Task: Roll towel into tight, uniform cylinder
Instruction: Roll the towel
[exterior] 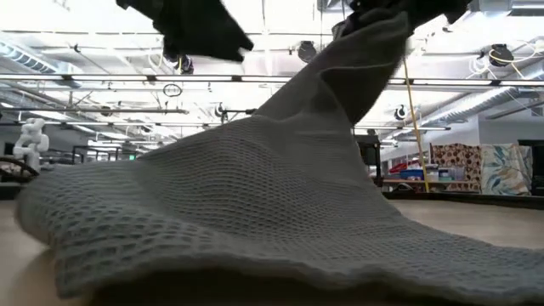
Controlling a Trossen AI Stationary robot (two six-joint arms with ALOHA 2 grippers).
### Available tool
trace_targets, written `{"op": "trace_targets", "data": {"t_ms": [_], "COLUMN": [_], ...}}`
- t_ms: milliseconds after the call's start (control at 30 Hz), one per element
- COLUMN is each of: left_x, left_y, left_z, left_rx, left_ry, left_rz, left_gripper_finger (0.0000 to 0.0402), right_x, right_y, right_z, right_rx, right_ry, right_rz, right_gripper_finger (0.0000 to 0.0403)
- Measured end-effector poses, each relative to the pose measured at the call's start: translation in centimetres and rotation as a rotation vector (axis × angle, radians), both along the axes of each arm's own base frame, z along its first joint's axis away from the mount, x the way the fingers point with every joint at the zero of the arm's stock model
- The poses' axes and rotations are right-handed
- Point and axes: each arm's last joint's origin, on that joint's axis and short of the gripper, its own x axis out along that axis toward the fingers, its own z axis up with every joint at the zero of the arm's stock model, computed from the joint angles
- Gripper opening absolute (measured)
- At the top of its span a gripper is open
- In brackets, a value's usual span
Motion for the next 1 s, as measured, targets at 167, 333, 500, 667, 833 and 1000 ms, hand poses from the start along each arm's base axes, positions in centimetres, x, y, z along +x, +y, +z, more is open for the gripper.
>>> {"op": "trace_targets", "data": {"t_ms": [167, 333, 500, 667, 833, 1000], "left_x": [-0.8, -0.5, 0.5, 1.3, 1.8, 2.4], "left_y": [0.3, 0.1, -1.2, -2.5, -2.8, -2.2], "left_z": [-1.7, -4.3, -6.9, -8.7, -10.5, -12.5], "left_rx": [-0.044, -0.099, -0.121, -0.135, -0.079, -0.065], "left_ry": [0.078, 0.059, 0.032, 0.005, 0.005, 0.032], "left_rz": [0.13, 0.172, 0.138, 0.112, 0.141, 0.162], "left_gripper_finger": [0.0194, 0.0195, 0.0195, 0.0223, 0.0275, 0.03], "right_x": [-1.5, -1.9, -2.0, -2.1, -2.3, -2.5], "right_y": [0.3, 0.4, 0.4, 0.4, 0.3, 0.3], "right_z": [0.7, 0.4, -0.1, -0.2, -0.5, -0.7], "right_rx": [0.032, 0.068, 0.071, 0.09, 0.15, 0.194], "right_ry": [0.044, 0.093, 0.144, 0.15, 0.183, 0.206], "right_rz": [0.061, 0.086, 0.077, 0.065, 0.026, -0.003], "right_gripper_finger": [0.0001, 0.0001, 0.0001, 0.0001, 0.0002, 0.0002]}}
